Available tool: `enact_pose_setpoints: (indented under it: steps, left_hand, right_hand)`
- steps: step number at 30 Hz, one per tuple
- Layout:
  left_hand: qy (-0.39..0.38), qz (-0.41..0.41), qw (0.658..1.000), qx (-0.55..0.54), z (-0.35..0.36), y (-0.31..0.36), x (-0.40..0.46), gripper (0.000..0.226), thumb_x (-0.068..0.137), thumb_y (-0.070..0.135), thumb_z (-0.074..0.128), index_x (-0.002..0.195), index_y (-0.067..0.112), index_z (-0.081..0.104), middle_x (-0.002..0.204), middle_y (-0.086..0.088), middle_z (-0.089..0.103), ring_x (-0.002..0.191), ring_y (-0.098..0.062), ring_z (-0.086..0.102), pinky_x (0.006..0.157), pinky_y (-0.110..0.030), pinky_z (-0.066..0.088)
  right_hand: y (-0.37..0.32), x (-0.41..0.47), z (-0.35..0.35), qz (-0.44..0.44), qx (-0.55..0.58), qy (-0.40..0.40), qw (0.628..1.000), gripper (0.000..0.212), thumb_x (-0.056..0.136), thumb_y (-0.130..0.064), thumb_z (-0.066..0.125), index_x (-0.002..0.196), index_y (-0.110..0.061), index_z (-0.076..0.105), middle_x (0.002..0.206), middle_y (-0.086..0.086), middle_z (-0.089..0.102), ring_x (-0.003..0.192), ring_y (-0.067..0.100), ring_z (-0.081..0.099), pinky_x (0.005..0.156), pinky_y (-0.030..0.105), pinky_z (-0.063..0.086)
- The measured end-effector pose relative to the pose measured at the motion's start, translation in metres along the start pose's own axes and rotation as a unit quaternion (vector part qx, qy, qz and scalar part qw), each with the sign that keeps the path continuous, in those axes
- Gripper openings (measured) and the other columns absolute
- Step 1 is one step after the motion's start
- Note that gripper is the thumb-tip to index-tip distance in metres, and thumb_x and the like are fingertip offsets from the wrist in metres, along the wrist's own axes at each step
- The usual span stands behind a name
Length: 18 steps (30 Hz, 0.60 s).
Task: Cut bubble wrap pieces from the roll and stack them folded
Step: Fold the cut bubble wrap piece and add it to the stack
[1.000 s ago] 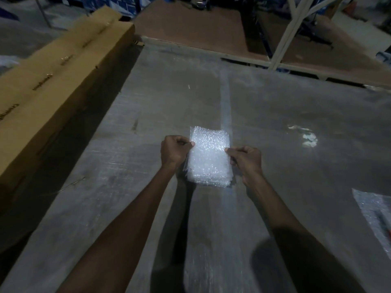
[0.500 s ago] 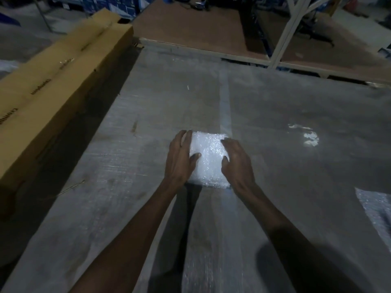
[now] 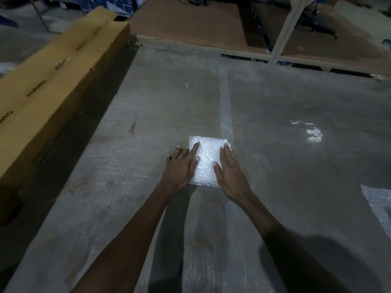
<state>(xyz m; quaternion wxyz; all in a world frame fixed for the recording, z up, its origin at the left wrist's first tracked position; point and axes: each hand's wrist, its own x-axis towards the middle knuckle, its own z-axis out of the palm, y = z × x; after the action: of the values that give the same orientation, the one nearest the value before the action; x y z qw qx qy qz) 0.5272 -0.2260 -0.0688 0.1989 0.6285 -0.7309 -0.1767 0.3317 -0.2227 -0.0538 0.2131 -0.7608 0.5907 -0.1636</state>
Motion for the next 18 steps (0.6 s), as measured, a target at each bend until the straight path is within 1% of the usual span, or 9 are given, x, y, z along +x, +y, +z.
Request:
enact_pose_setpoints:
  steps: [1,3,4,6,8,10,13,15,18]
  left_hand:
    - [0.013,0.006,1.000,-0.019,0.001,0.000,0.001,0.065,0.101,0.054,0.014,0.159,0.024,0.017,0.134,-0.012,0.060,0.125,-0.035,0.051,0.107,-0.052,0.037]
    - [0.029,-0.006,0.997,-0.077,-0.001,0.002,0.005,0.068,0.101,0.052,0.028,0.158,0.018,0.019,0.110,-0.014,0.070,0.100,-0.033,0.064,0.097,-0.044,0.046]
    - [0.024,-0.026,0.992,-0.119,-0.004,0.005,0.007,0.070,0.098,0.053,0.035,0.157,0.019,0.022,0.104,-0.013,0.071,0.094,-0.031,0.066,0.091,-0.043,0.050]
    - [0.008,-0.073,0.971,-0.227,-0.010,0.010,0.009,0.071,0.089,0.055,0.052,0.149,0.020,0.035,0.112,-0.009,0.071,0.096,-0.026,0.069,0.085,-0.042,0.056]
    - [0.006,-0.115,0.940,-0.321,-0.012,0.013,0.011,0.063,0.084,0.045,0.072,0.135,0.017,0.048,0.120,-0.004,0.069,0.101,-0.021,0.069,0.087,-0.043,0.057]
    - [0.004,-0.157,0.910,-0.383,-0.013,0.014,0.013,0.054,0.083,0.025,0.082,0.127,0.010,0.054,0.120,-0.006,0.068,0.101,-0.020,0.068,0.085,-0.038,0.058]
    - [-0.004,-0.181,0.887,-0.425,-0.015,0.016,0.012,0.052,0.079,0.011,0.084,0.122,0.002,0.056,0.111,-0.005,0.069,0.097,-0.020,0.069,0.079,-0.031,0.058]
    - [-0.014,-0.190,0.886,-0.423,-0.016,0.015,0.011,0.056,0.076,0.014,0.087,0.120,-0.001,0.057,0.108,-0.005,0.070,0.095,-0.020,0.069,0.079,-0.033,0.059]
    - [-0.015,-0.199,0.898,-0.391,-0.014,0.011,0.007,0.077,0.057,0.045,0.091,0.111,0.000,0.059,0.107,-0.013,0.072,0.099,-0.030,0.070,0.085,-0.052,0.058]
  right_hand:
    - [0.001,0.001,0.002,0.028,0.027,0.010,0.999,0.071,0.107,-0.048,0.034,0.163,-0.011,0.010,0.172,0.006,0.005,0.157,0.021,0.008,0.127,0.041,0.015]
    - [0.002,0.004,0.001,0.118,0.088,0.048,0.988,0.083,0.094,-0.070,0.043,0.159,-0.022,0.028,0.163,0.005,0.034,0.146,0.026,0.038,0.115,0.049,0.039]
    - [0.001,0.005,-0.003,0.165,0.127,0.062,0.976,0.084,0.083,-0.078,0.049,0.150,-0.028,0.041,0.149,0.001,0.052,0.131,0.024,0.055,0.105,0.049,0.049]
    - [0.001,0.008,-0.010,0.225,0.209,0.065,0.949,0.082,0.066,-0.079,0.062,0.131,-0.030,0.059,0.116,-0.006,0.072,0.101,0.020,0.071,0.087,0.048,0.060]
    - [-0.004,0.011,-0.019,0.255,0.285,0.057,0.922,0.070,0.062,-0.066,0.074,0.118,-0.024,0.069,0.099,-0.004,0.077,0.086,0.021,0.075,0.080,0.049,0.063]
    - [-0.009,0.014,-0.026,0.290,0.367,0.037,0.883,0.049,0.069,-0.037,0.086,0.111,-0.015,0.073,0.093,0.004,0.079,0.081,0.027,0.077,0.077,0.055,0.063]
    - [-0.012,0.017,-0.038,0.324,0.481,-0.015,0.814,0.035,0.076,0.001,0.082,0.109,0.001,0.071,0.094,0.016,0.078,0.085,0.036,0.076,0.078,0.058,0.061]
    - [-0.011,0.017,-0.041,0.324,0.512,-0.038,0.795,0.032,0.076,0.009,0.077,0.107,0.003,0.071,0.097,0.020,0.077,0.085,0.037,0.076,0.073,0.052,0.062]
    - [-0.013,0.015,-0.040,0.306,0.518,-0.035,0.798,0.030,0.077,0.010,0.075,0.102,-0.006,0.071,0.097,0.016,0.078,0.082,0.033,0.076,0.064,0.043,0.060]
